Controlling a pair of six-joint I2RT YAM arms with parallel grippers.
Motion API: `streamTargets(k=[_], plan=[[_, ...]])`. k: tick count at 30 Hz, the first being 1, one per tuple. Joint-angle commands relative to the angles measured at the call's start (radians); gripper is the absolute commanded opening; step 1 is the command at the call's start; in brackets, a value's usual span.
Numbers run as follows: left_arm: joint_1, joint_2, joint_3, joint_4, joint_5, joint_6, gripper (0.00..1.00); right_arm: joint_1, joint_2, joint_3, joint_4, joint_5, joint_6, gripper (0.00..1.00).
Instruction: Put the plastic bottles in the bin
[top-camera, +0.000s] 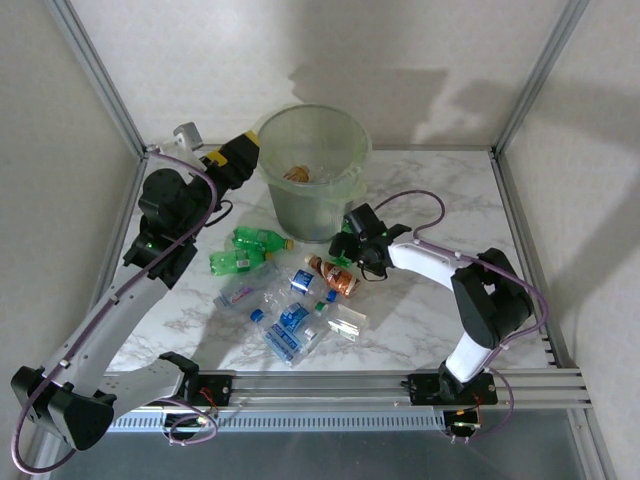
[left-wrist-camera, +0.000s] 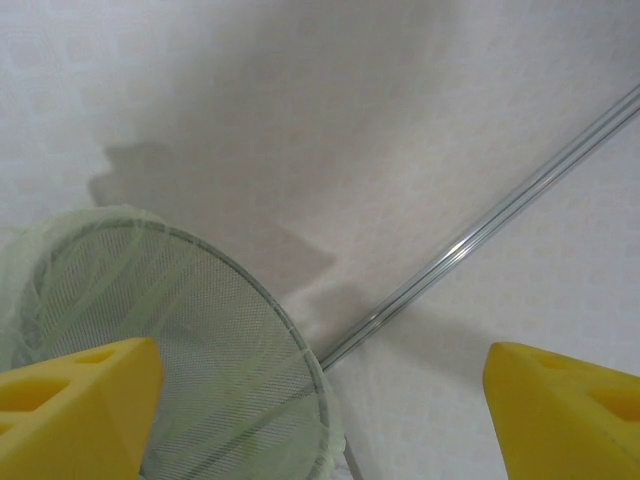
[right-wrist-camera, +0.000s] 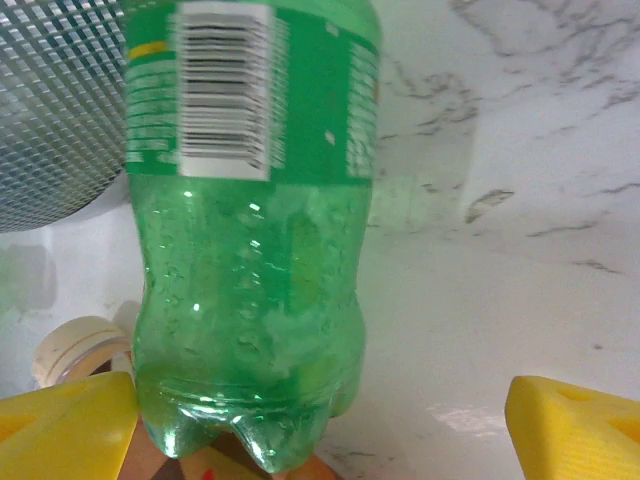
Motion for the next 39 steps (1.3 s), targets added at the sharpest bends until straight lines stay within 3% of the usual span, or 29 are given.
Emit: streamTargets(k=[1, 4, 8, 13, 18, 33, 39], plan=[[0.009, -0.008, 0.001, 0.019, 0.027, -0.009, 0.83, -0.028, -0.060, -0.042, -0.091, 0.064, 0.030, 0.92], [0.009, -0.007, -0.001, 0.019, 0.028, -0.010, 0.83, -0.046, -0.123, -0.076, -0.102, 0.074, 0.019, 0.92], [0.009, -0.003, -0.001, 0.028, 0.032, -0.018, 0.83, -0.055, -0.164, -0.094, -0.024, 0.008, -0.110, 0.95], [0.010, 0.001, 0.003, 0.031, 0.034, -0.023, 0.83, -0.079, -0.084, -0.034, -0.017, -0.018, -0.248, 0.98], [0.013, -0.003, 0.006, 0.023, 0.032, -0.020, 0.83, -0.099, -0.008, 0.019, -0.049, 0.056, -0.259, 0.96], [0.021, -0.002, -0.003, 0.019, 0.040, -0.020, 0.83, -0.135, 0.054, -0.002, -0.001, 0.047, -0.255, 0.77], [0.023, 0.005, -0.006, 0.008, 0.048, -0.026, 0.83, -0.139, 0.024, -0.043, 0.033, 0.044, -0.255, 0.65]])
